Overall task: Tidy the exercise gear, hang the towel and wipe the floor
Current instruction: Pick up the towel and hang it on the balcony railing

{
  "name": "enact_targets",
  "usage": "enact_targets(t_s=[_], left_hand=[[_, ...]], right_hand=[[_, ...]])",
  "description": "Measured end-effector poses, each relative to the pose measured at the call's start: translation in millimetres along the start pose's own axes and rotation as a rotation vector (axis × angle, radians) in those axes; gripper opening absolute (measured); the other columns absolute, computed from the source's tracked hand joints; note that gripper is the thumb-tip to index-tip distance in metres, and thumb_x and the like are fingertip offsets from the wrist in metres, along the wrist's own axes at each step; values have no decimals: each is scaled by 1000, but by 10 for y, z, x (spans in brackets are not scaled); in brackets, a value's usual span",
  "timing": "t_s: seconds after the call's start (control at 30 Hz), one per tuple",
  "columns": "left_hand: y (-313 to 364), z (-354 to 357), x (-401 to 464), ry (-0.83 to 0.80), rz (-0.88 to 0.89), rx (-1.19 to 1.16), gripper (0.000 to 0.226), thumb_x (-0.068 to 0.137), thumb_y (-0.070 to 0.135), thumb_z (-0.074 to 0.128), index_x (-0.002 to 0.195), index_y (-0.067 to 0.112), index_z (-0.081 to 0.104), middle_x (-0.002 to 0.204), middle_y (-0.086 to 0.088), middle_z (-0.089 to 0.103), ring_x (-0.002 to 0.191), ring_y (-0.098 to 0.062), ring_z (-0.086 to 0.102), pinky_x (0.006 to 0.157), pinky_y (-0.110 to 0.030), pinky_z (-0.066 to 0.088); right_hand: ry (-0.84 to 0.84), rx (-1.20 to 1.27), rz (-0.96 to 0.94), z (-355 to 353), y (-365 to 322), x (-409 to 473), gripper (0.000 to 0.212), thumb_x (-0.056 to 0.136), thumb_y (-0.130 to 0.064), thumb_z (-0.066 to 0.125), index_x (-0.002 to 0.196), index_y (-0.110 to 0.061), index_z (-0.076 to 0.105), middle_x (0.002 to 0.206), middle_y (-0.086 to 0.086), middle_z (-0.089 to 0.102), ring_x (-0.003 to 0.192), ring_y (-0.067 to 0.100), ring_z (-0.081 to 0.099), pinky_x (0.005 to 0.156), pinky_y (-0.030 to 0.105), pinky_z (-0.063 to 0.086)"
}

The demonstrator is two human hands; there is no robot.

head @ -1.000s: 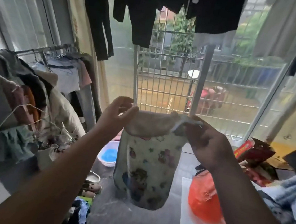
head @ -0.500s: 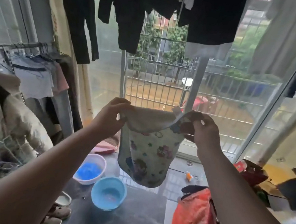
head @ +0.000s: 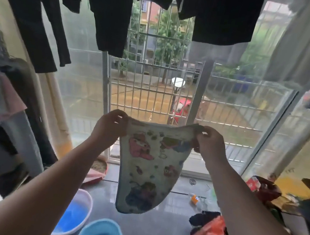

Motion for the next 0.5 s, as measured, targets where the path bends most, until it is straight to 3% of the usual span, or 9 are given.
enact_targets(t_s=[0.17, 0.23, 0.37, 0.43, 0.5], left_hand=[[-148, 264, 867, -76, -77, -165, 12, 81, 13, 65, 90, 19, 69, 83, -12, 71, 71, -31, 69, 72, -58, 59], [-187, 413, 1209, -83, -111, -221, 10, 90, 7, 64, 99, 5, 67, 84, -16, 68, 73, -31, 65, 73, -55, 60], [-233, 771, 1923, -88, -106, -226, 13, 91, 10, 65, 101, 1, 66, 83, -14, 70, 72, -26, 67, 73, -46, 61], [-277, 1000, 2305, -82, -101, -238, 13, 91, 10, 66, 101, 2, 66, 86, -15, 71, 75, -27, 69, 73, -46, 61], [-311, 1242, 2687, -72, -83, -249, 10, 91, 10, 67, 100, 5, 66, 89, -15, 72, 79, -29, 69, 73, -46, 61]], right_hand=[[8, -88, -73, 254, -2, 769, 22, 85, -16, 56, 90, -29, 73, 70, 2, 69, 59, 26, 64, 53, 37, 53], [3, -131, -125, 328, -2, 1080, 22, 89, -15, 58, 93, -30, 73, 72, -9, 65, 63, 16, 59, 56, 26, 44], [-23, -103, -179, 454, 84, 1763, 27, 92, -15, 63, 78, -37, 71, 76, -20, 64, 72, 3, 60, 65, 22, 45], [-38, -31, -137, 487, 250, 2186, 32, 90, -15, 67, 69, -39, 72, 73, -14, 68, 70, 9, 62, 69, 27, 49], [-57, 20, -116, 522, 358, 2611, 35, 87, -15, 67, 69, -44, 75, 73, -11, 71, 75, 21, 68, 75, 41, 58]])
Point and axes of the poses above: each hand's wrist, its own x-axis towards the middle knuckle, its own z-axis out of the palm, y = z × x, the point moved 8 cm from there along x, towards the middle knuckle
